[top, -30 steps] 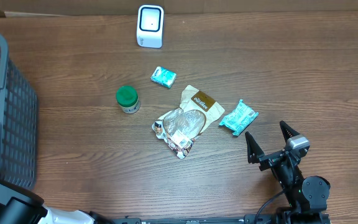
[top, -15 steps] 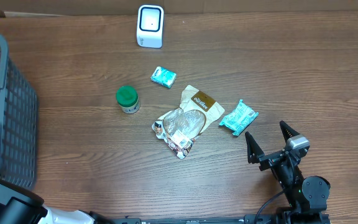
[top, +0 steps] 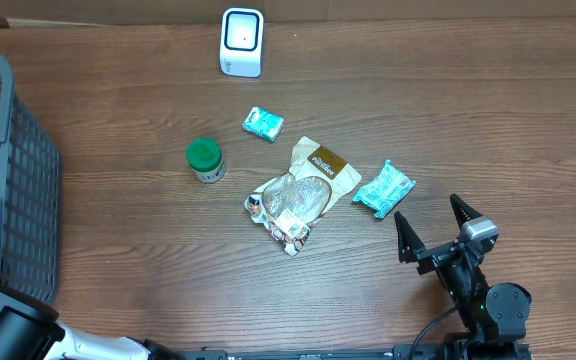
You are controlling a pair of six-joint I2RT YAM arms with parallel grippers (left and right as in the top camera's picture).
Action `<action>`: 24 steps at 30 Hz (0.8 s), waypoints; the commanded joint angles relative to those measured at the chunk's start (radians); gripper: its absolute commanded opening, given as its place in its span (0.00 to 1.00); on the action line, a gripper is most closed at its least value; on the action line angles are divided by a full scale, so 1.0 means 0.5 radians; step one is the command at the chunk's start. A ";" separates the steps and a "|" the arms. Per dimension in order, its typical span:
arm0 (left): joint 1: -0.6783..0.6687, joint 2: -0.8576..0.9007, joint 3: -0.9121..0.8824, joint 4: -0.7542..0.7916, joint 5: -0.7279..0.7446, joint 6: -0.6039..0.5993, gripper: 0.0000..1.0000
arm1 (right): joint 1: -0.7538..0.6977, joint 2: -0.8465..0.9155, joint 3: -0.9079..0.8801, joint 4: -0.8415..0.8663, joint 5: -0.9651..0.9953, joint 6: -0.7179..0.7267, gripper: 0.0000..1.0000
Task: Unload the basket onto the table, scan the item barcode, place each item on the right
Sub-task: 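Grasp the orange box in the basket with the left gripper, then place the orange box on the table beside the jar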
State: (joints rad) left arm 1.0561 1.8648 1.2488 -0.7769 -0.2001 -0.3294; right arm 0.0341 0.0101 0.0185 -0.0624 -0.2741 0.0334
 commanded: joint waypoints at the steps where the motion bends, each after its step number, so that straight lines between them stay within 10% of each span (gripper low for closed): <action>1: 0.021 0.186 -0.047 -0.005 0.021 0.031 0.26 | -0.004 -0.014 -0.021 0.012 -0.002 0.008 1.00; 3: 0.021 0.181 -0.045 -0.009 0.021 0.031 0.04 | -0.004 -0.014 -0.021 0.012 -0.001 0.009 1.00; 9: 0.021 0.140 0.069 -0.130 0.079 0.031 0.04 | -0.004 -0.014 -0.021 0.011 -0.002 0.008 1.00; 24: -0.272 -0.544 0.970 -0.300 1.306 -0.076 0.04 | -0.004 -0.014 -0.021 0.012 -0.001 0.009 1.00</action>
State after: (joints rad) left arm 0.9974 1.7370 1.6806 -0.9390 0.2649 -0.3374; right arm 0.0341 0.0101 0.0185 -0.0628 -0.2741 0.0330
